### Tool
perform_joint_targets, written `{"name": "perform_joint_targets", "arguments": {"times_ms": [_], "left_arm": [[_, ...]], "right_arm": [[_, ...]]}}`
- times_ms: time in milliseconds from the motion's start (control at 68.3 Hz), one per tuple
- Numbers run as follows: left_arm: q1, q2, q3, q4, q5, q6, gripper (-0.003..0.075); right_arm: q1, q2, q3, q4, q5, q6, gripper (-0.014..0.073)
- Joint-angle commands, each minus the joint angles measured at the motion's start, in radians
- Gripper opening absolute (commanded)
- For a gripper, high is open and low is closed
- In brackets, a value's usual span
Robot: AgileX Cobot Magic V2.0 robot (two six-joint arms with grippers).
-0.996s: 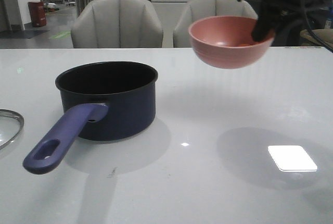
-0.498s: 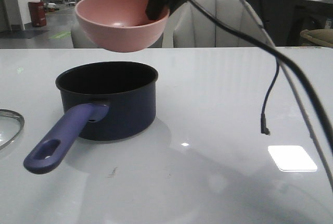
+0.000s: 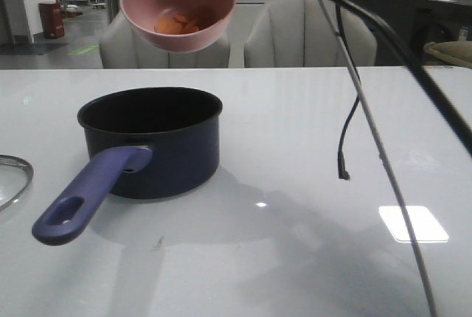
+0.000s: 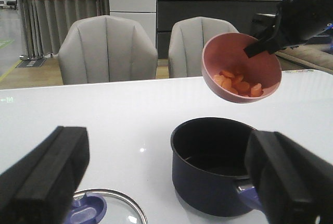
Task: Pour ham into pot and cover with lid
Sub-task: 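Lift the pink bowl and carry it over the pot, then tilt the pink bowl with the right gripper to pour carrots into pot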
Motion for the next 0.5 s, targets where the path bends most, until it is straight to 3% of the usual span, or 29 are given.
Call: {"name": "perform_joint_targets", "arguments": {"times_ms": [0,293,483], "left_arm": [[-0.008,0.009,-0.029,-0.012,-0.086,-0.003,0.0636],[-0.008,0.009,-0.029,-0.012,-0.086,-0.003,0.0636],[-0.008,0.009,-0.029,-0.012,-0.086,-0.003,0.0636]], "right_arm": [[0.025,-0.092,0.043,-0.091,-0.214,-0.002,0.0137],[0.029,-0.193,0.326,-0.099,-0.717,-0.004,0.0137],[0.029,-0.205,0.383,-0.099,-0.797,-0.172,0.0137]]}}
